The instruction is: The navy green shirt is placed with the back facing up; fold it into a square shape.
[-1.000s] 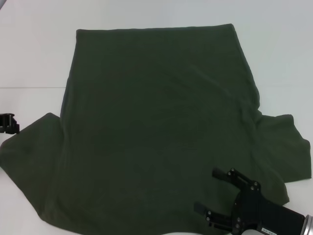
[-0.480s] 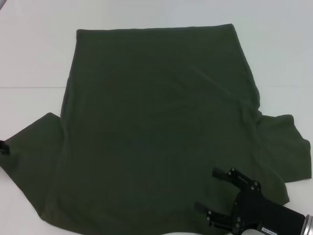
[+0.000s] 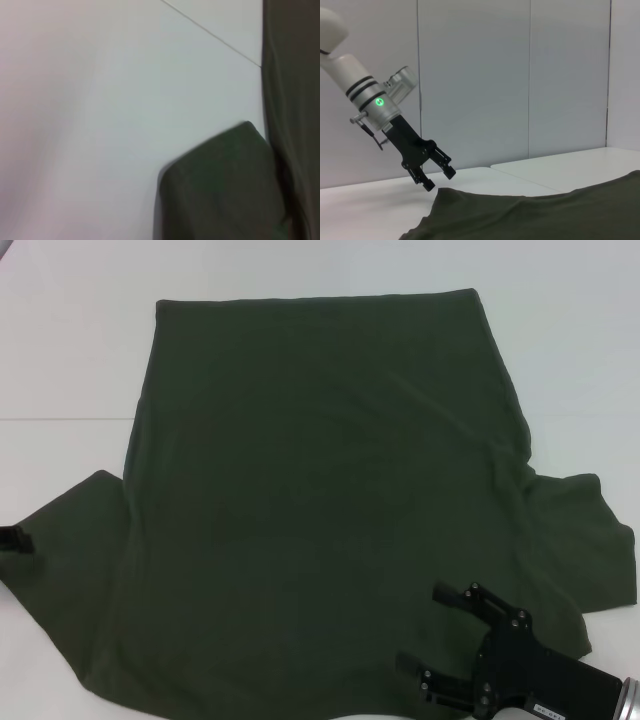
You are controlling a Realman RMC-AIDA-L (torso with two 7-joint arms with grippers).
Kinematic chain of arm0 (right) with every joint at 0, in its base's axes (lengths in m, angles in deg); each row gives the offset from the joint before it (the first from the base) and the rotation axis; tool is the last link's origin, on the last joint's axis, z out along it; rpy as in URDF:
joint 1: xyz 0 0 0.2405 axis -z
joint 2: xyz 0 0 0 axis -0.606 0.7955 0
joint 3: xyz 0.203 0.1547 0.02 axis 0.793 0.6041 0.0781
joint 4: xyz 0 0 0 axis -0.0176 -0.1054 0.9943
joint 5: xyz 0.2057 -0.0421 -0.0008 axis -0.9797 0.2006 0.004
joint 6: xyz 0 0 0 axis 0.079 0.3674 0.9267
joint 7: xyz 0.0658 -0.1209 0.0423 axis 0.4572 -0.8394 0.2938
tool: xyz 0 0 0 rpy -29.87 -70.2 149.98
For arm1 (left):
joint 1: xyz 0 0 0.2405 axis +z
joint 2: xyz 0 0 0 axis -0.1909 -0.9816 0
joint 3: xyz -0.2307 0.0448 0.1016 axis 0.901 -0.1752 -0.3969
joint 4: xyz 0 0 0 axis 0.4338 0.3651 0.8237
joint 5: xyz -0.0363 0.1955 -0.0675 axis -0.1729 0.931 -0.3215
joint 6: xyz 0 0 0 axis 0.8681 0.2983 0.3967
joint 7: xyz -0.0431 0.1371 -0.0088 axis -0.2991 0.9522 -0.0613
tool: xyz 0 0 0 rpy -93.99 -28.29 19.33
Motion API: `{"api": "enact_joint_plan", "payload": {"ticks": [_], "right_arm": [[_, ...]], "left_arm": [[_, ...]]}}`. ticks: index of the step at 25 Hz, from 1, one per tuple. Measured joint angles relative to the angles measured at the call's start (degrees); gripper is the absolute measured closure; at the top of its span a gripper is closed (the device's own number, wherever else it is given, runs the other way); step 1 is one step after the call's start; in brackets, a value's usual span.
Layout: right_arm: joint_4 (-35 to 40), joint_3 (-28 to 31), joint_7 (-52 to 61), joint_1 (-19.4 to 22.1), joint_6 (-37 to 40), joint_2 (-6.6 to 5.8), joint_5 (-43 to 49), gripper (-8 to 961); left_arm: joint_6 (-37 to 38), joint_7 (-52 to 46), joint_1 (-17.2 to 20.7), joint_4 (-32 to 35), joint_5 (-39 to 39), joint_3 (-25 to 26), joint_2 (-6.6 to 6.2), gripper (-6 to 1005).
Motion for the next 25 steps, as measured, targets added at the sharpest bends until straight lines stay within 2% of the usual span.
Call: {"api": "enact_joint_plan", "payload": {"ticks": [1, 12, 25], "right_arm": [[0.0, 0.0, 0.0, 0.0, 0.0, 0.0, 0.0, 12], [0.0, 0.0, 0.0, 0.0, 0.1, 0.0, 0.0, 12], [0.0, 0.0, 0.1, 0.0, 0.2, 0.0, 0.0, 11]], "left_arm": [[-0.4, 0.0, 0.0, -0.4, 0.0, -0.1, -0.01, 108], [-4.3, 0.5, -0.7, -2.8, -0.2, -0.3, 0.6, 47], [-6.1, 1.7, -1.0, -5.0, -2.4, -0.7, 0.57, 48]]}}
